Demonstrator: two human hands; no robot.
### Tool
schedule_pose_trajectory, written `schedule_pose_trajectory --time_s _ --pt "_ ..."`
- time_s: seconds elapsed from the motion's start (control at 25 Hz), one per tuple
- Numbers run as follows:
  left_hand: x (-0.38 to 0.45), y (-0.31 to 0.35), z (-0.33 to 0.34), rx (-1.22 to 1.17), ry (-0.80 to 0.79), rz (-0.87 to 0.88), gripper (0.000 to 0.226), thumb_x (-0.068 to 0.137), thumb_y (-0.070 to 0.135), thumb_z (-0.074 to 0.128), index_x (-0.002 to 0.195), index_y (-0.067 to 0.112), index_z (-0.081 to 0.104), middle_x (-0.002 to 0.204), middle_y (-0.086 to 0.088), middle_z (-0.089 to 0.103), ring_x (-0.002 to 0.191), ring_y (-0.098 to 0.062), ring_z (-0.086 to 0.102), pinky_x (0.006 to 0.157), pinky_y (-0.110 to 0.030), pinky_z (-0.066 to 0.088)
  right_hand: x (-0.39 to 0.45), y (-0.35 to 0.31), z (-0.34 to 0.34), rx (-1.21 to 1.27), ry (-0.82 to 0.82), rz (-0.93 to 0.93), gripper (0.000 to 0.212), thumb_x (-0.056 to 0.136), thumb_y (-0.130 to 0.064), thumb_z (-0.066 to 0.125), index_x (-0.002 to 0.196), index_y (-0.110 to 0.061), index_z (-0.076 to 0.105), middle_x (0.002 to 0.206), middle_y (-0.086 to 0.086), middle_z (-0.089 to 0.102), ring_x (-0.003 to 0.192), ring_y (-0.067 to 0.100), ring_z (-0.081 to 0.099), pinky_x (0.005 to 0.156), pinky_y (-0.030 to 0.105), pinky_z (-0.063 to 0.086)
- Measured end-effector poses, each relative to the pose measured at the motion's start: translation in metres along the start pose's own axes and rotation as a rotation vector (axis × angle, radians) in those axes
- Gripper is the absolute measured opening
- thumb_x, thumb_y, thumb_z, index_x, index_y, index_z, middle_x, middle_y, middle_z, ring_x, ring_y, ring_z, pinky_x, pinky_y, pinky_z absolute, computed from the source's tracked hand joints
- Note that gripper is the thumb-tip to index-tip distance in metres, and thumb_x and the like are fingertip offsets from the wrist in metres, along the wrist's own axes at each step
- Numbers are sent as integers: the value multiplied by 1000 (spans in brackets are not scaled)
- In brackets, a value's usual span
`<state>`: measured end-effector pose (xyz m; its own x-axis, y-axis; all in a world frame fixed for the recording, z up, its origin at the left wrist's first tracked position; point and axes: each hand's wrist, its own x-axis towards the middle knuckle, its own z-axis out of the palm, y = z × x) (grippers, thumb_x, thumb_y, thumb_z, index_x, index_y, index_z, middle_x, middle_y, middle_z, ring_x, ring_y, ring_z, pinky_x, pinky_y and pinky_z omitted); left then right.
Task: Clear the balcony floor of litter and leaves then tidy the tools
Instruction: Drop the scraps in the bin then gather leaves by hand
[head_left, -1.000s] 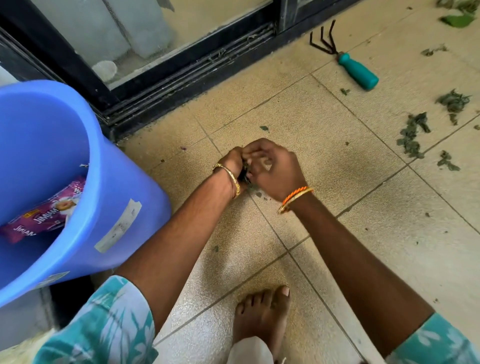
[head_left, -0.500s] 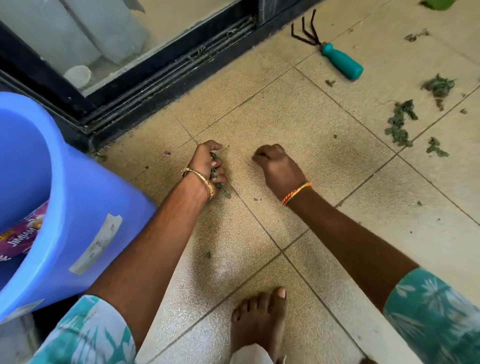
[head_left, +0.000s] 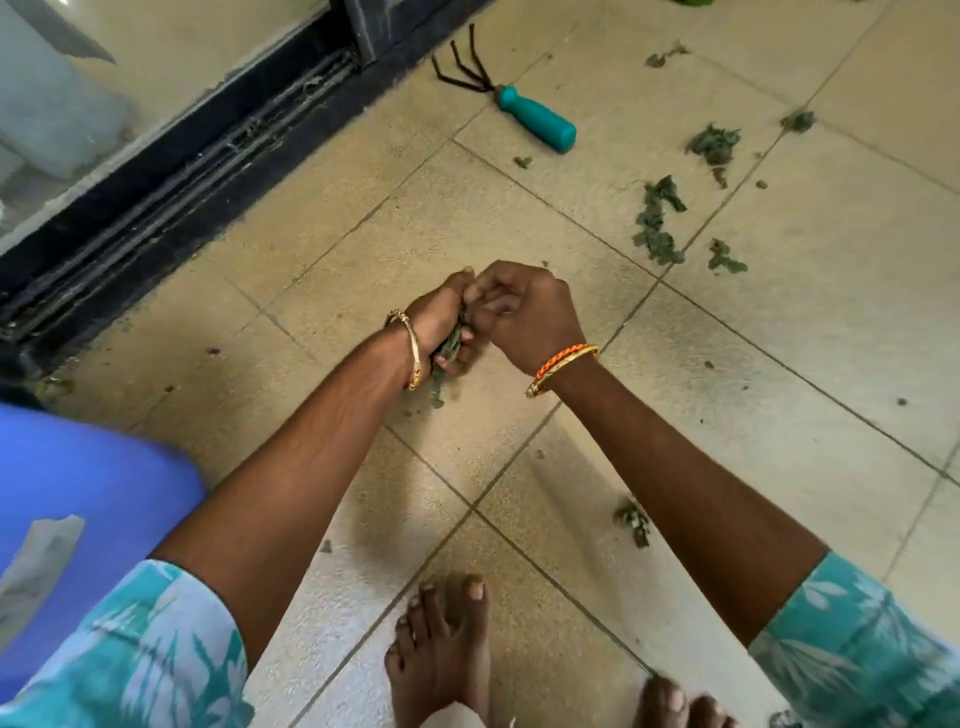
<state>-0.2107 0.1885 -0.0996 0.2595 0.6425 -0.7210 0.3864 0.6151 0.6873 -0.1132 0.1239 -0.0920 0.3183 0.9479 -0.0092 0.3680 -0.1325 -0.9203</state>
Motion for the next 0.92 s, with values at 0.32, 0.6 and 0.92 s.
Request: schedule_pose_trajectory --time_s 0.32,0.6,0.92 --pt "28 18 77 93 -215 -140 35 95 22 35 60 19 36 35 9 29 23 -6 23 35 -3 17 -19 52 -96 -212 -63 78 24 79 2 60 97 -11 70 98 2 65 89 13 61 81 16 45" --pt "9 41 141 -19 -393 -122 57 94 27 42 39 23 30 36 9 24 27 -6 19 33 -6 13 -160 63 -122 -485 -462 271 49 75 -29 76 121 -27 59 123 3 42 103 17 51 88 32 48" --pt "-18 7 198 321 -625 -287 51 96 32 42 47 20 36 35 8 24 26 -5 24 33 -5 13 -177 78 -153 -194 212 238 16 76 0 67 86 -10 74 86 10 67 72 22 65 69 25 52"
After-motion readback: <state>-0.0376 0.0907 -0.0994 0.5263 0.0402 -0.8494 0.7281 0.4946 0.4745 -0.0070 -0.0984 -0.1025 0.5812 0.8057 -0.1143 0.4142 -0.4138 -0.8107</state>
